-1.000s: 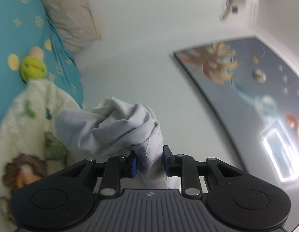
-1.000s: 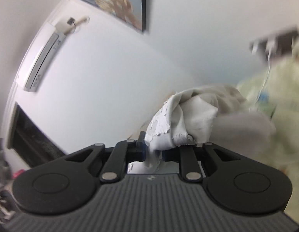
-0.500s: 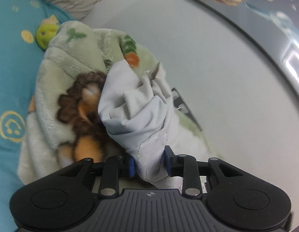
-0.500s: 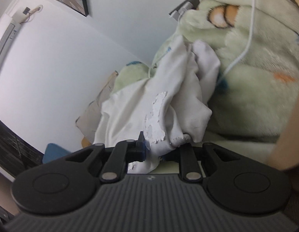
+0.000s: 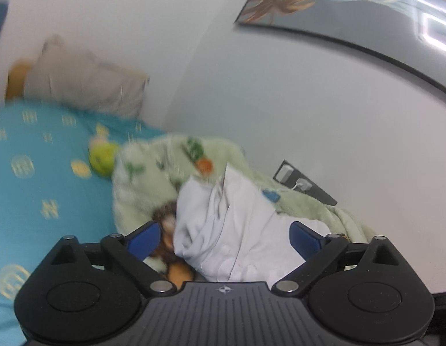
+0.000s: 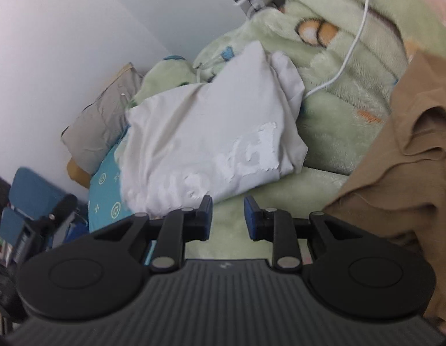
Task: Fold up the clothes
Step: 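Open both grippers and release the bundle on the blanket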
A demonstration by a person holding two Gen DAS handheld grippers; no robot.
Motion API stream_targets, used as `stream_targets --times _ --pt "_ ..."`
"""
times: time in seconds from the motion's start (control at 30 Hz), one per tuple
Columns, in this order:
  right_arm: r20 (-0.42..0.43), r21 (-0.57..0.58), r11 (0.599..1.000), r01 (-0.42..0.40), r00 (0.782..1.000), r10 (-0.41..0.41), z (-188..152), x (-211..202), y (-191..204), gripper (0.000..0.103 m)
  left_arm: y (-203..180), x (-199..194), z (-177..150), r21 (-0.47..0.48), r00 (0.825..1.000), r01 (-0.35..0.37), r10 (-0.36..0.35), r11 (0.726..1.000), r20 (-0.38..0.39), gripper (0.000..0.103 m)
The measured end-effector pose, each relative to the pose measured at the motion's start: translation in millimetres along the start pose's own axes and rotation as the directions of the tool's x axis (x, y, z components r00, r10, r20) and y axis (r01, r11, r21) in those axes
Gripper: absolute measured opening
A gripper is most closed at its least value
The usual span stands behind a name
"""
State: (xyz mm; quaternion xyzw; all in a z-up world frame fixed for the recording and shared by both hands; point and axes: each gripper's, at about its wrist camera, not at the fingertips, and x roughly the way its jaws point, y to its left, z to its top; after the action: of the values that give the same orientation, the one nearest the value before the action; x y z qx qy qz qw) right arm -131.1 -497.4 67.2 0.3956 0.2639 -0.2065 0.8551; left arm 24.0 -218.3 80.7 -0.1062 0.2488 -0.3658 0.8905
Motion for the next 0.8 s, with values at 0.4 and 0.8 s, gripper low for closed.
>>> stream_targets --times 0.4,0.8 --pt "0.373 -0.406 0.914 -0.021 0.909 0.186 -70.5 -163.2 69.1 0.103 -62.0 -145.4 -0.7 0.233 0.983 -0.056 0.013 0.971 0.183 0.103" --pt "0.473 -0.501 0.864 0.053 0.852 0.222 -147.5 -184.2 78.1 0.103 -65.4 -217.0 -38.5 0.320 0.961 -0.135 0.045 0.938 0.274 0.103"
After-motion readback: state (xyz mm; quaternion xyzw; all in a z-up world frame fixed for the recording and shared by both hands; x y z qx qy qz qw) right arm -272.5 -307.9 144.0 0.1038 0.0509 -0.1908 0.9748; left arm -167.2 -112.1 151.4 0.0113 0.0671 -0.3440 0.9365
